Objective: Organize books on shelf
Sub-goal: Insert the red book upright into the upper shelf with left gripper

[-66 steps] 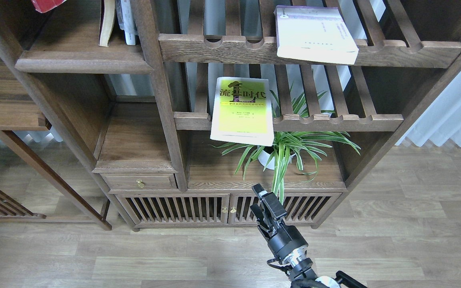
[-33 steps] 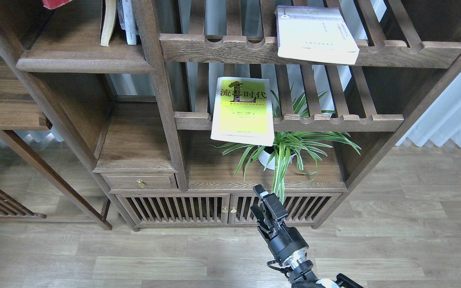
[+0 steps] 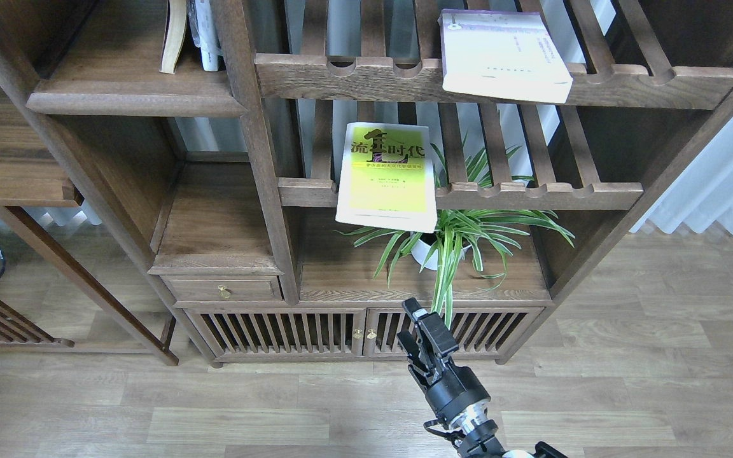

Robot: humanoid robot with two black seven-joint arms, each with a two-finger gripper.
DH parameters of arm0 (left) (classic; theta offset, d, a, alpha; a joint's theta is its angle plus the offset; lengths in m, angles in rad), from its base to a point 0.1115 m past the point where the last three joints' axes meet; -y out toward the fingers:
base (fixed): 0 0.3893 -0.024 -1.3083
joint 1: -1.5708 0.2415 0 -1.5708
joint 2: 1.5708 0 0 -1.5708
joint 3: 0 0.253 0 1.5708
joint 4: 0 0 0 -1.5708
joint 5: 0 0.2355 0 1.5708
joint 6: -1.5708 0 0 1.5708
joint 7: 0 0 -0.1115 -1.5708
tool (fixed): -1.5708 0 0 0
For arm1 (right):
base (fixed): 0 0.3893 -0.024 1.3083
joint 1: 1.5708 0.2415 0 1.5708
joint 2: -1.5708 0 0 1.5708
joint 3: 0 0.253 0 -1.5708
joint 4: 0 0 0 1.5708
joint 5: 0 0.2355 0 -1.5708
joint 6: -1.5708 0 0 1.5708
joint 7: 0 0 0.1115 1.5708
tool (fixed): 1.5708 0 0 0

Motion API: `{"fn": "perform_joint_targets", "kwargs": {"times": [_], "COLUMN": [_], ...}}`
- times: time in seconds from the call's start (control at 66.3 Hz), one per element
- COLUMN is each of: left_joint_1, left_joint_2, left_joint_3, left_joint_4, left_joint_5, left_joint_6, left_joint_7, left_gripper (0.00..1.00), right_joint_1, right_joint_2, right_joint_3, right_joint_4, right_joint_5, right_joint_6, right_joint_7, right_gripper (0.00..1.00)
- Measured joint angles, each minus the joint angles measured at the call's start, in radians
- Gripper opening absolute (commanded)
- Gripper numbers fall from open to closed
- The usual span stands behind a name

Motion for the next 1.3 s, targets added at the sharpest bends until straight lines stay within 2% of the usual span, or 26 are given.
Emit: {"fn": "perform_joint_targets", "kwargs": {"times": [0.09, 0.181, 0.377, 0.573, 1.131, 1.296], "left_joint_1": [0.010, 0.023, 0.054, 0.060, 0.045, 0.034], "left_joint_2": [0.004, 0.004, 0.002, -0.008, -0.030, -0.024], "left_joint_3": [0.012, 0.017, 0.019, 0.022, 0.093, 0.153], "left_joint_4": [0.009, 0.024, 0.058, 0.120, 0.204, 0.210], "left_joint_5": [0.001, 0.001, -0.010, -0.014, -0.046, -0.046], "left_joint_6": [0.000, 0.000, 0.000, 0.000, 0.000, 0.000], "left_joint_7": [-0.050, -0.082, -0.120, -0.179, -0.180, -0.184], "left_gripper": [0.02, 0.02, 0.02, 0.02, 0.02, 0.03], "right_joint_1": [-0.004, -0.005, -0.005, -0.006, -0.006, -0.011], "right_joint_2": [0.000, 0.000, 0.000, 0.000, 0.000, 0.000], "right_joint_3": [0.014, 0.019, 0.022, 0.023, 0.036, 0.038], "right_joint_4": [0.000, 0.000, 0.000, 0.001, 0.020, 0.033], "right_joint_5": [0.000, 0.001, 0.001, 0.001, 0.001, 0.001], "right_joint_6": [0.000, 0.000, 0.000, 0.000, 0.000, 0.000], "right_joint_7": [0.000, 0.000, 0.000, 0.000, 0.000, 0.000], "right_gripper": [0.99, 0.99, 0.99, 0.99, 0.99, 0.99]}}
